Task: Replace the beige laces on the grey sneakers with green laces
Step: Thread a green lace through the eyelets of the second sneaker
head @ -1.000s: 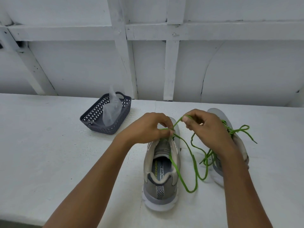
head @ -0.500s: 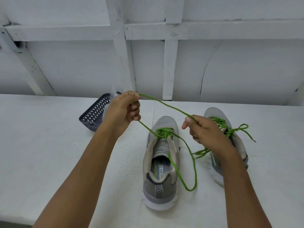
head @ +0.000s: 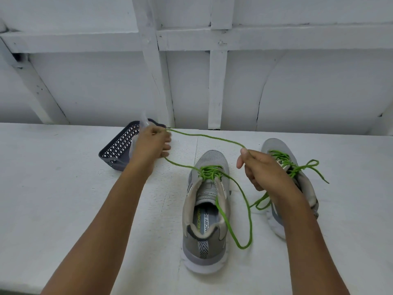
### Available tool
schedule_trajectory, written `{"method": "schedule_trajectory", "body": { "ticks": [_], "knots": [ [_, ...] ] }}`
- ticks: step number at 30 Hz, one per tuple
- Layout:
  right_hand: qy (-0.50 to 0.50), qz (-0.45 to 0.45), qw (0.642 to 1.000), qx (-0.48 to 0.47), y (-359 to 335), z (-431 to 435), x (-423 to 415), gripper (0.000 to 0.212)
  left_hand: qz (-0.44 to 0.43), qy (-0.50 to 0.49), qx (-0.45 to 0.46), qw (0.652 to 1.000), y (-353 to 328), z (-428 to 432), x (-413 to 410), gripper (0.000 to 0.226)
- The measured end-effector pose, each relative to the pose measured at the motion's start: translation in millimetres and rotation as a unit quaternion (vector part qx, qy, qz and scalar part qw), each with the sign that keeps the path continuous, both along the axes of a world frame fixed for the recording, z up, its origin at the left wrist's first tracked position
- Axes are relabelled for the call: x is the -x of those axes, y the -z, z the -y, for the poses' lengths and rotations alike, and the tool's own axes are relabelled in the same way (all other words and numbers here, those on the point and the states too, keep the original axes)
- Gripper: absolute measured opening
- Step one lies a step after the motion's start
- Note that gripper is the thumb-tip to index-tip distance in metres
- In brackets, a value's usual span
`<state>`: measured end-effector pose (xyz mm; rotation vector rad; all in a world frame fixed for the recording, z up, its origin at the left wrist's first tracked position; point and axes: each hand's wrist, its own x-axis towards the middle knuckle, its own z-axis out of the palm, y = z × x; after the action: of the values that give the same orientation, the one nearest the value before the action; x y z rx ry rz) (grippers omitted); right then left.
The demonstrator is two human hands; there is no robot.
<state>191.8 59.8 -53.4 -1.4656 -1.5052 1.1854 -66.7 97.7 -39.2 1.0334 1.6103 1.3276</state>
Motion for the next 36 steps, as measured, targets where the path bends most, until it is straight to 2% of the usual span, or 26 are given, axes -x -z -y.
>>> {"method": "schedule_trajectory", "body": {
  "ticks": [1,2,3,4,6,8,10,12,19,30,36],
  "knots": [
    [-0.001,-0.051,0.999,0.014,-3,1,3,0.042,-0.113,0.027,0.027,0.993,4,-1,-1,0.017],
    [-0.007,-0.081,0.997,0.018,-5,1,5,0.043,-0.229,0.057,0.049,0.971,7,-1,-2,0.029],
    [-0.017,-0.085,0.996,0.014,-7,1,7,0.044,-0.318,0.075,0.051,0.944,9,-1,-5,0.040],
    [-0.029,-0.070,0.997,0.006,-7,0,7,0.044,-0.367,0.091,0.037,0.925,8,2,-9,0.046],
    [-0.042,-0.045,0.998,0.007,-6,0,7,0.042,-0.352,0.150,-0.012,0.924,0,11,-16,0.030],
    [-0.052,-0.096,0.993,0.033,-3,-1,6,0.035,-0.303,0.253,-0.029,0.919,-8,19,-23,0.004],
    [-0.068,-0.172,0.981,0.058,2,-2,6,0.025,-0.306,0.356,-0.024,0.883,-13,26,-29,0.006],
    [-0.086,-0.189,0.976,0.068,5,-3,6,0.017,-0.320,0.409,-0.014,0.854,-15,29,-35,0.007],
    [-0.074,-0.125,0.988,0.044,3,0,1,0.009,-0.380,0.424,0.008,0.822,-7,27,-41,0.009],
    [-0.097,-0.029,0.995,0.023,-2,5,5,0.006,-0.385,0.405,0.009,0.830,0,27,-42,0.012],
    [-0.089,-0.025,0.996,0.019,-2,5,14,0.012,-0.388,0.406,0.005,0.827,1,27,-43,0.013]
  ]
}}
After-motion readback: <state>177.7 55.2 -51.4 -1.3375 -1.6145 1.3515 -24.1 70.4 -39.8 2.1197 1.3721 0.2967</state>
